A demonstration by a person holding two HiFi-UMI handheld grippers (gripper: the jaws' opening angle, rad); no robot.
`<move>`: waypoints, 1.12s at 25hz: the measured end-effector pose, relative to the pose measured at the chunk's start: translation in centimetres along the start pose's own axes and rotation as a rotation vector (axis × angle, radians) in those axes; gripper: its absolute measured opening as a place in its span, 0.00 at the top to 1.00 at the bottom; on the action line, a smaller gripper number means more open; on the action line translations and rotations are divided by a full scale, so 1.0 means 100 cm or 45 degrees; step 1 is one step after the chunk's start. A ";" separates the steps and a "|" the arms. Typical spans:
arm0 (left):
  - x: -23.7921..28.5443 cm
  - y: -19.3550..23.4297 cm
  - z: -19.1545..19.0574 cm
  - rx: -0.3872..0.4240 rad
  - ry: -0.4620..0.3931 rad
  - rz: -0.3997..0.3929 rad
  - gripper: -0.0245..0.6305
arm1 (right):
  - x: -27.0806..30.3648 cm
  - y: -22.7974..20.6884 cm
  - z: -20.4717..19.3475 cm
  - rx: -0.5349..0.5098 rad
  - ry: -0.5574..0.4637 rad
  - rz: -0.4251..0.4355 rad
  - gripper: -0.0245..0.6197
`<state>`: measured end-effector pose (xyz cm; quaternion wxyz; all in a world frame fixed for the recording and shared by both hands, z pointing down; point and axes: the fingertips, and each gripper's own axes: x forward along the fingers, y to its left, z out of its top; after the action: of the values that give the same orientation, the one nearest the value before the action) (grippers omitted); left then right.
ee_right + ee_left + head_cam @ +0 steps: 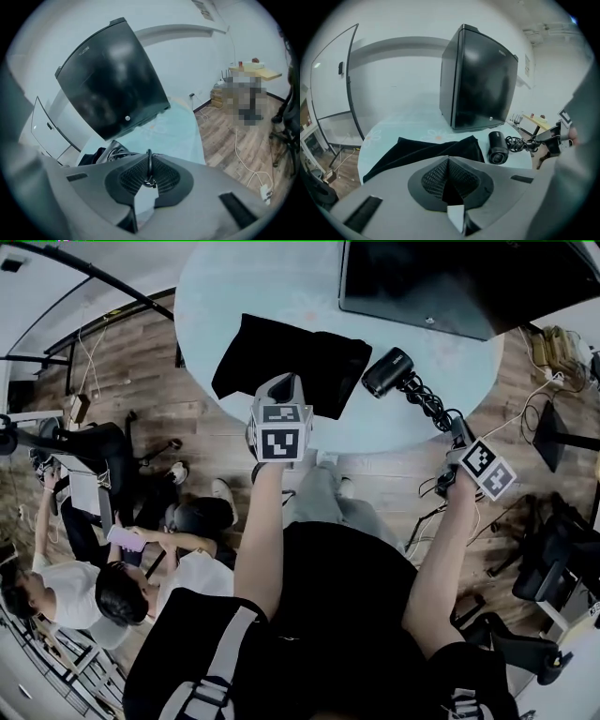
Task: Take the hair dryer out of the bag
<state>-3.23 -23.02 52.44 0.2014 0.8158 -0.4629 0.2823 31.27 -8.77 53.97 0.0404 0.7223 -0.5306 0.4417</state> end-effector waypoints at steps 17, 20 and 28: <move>-0.070 -0.084 -0.052 0.036 0.007 -0.056 0.96 | -0.032 0.045 -0.127 0.016 0.247 0.275 0.90; -0.075 -0.090 -0.052 0.032 0.000 -0.059 0.96 | -0.030 0.057 -0.137 -0.008 0.288 0.321 0.89; -0.077 -0.098 -0.042 0.055 -0.020 -0.051 0.96 | -0.016 0.073 -0.139 -0.015 0.337 0.377 0.89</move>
<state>0.97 -10.79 49.96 0.1857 0.8313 -0.4416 0.2819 17.05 -3.45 58.37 0.0487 0.5718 -0.6235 0.5310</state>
